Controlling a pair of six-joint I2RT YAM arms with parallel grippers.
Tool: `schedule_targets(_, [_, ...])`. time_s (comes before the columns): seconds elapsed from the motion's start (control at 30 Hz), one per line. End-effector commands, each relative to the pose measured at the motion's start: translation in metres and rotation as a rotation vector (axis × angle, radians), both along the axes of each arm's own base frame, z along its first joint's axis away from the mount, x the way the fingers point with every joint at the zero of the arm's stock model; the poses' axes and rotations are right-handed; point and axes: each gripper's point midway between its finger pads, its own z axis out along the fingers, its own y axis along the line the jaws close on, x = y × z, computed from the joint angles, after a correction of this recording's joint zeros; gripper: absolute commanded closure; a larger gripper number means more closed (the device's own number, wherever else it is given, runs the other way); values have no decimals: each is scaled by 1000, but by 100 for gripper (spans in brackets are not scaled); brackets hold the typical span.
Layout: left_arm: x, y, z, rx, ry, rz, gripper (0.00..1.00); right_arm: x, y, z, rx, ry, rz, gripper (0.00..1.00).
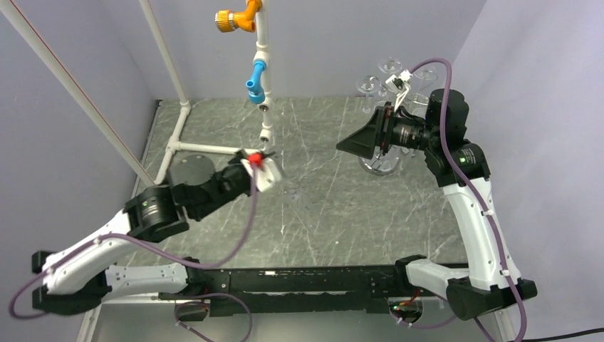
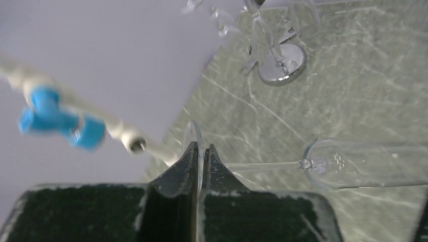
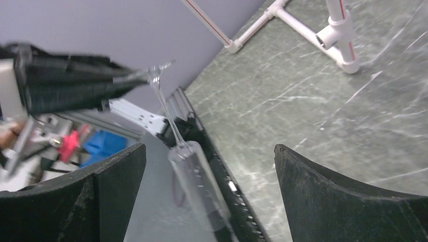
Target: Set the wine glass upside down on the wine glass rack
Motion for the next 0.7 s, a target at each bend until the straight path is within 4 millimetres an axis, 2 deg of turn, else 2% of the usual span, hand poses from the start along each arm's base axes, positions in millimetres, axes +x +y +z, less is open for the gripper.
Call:
schedule_targets(0.0, [9,-24,54,290,-458,14,100,7,8,34,196,181,-54,0])
schedule_targets(0.13, [6,-64,50,434,-640,8,100,13,9,37,262,317,-116,0])
schedule_targets(0.3, [8,-94,36,551,-744,13,100,14,11,20,290,453,-137,1])
schedule_targets(0.4, [9,-105,36,559,-802,49,100,14,12,5,294,519,-140,7])
schedule_targets(0.53, [8,-115,41,539,-847,75,100,11,14,-7,302,568,-116,21])
schedule_targets(0.67, [5,-126,39,524,-848,63,100,9,17,-2,323,558,-78,34])
